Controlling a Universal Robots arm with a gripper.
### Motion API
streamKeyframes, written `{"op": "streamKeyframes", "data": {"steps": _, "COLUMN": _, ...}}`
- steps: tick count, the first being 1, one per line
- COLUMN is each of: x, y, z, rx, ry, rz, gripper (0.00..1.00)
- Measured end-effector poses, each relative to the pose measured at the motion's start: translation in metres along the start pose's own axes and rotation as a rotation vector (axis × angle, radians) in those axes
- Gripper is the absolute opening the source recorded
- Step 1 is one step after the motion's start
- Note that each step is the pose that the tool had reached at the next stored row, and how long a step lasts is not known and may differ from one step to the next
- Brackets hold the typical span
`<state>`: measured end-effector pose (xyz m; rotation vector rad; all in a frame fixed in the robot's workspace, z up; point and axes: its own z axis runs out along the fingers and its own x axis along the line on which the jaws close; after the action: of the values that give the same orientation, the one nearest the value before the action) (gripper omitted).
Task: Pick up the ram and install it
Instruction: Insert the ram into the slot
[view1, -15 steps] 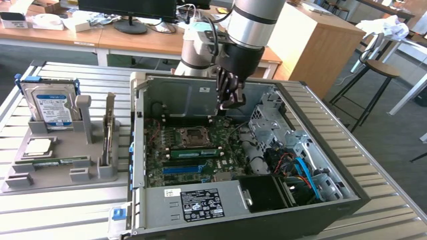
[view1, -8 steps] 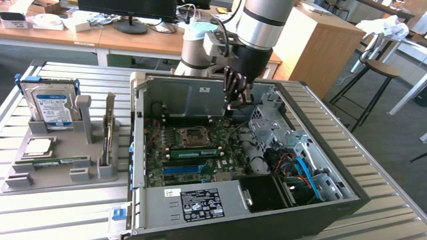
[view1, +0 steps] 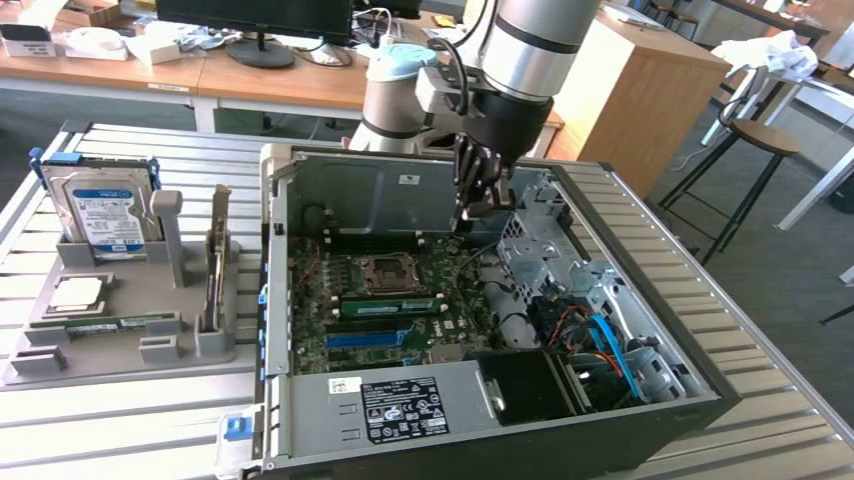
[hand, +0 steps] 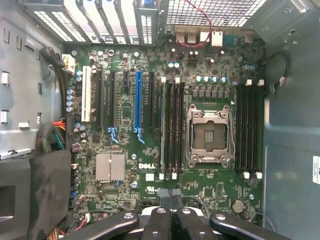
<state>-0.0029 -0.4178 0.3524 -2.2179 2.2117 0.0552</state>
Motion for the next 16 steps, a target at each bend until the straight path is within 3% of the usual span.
{"op": "streamKeyframes", "data": {"steps": 16, "x": 0.0004, "y": -0.0006, "z": 0.0100, "rx": 0.0000, "ry": -0.0005, "rz": 0.000, "gripper": 0.10}}
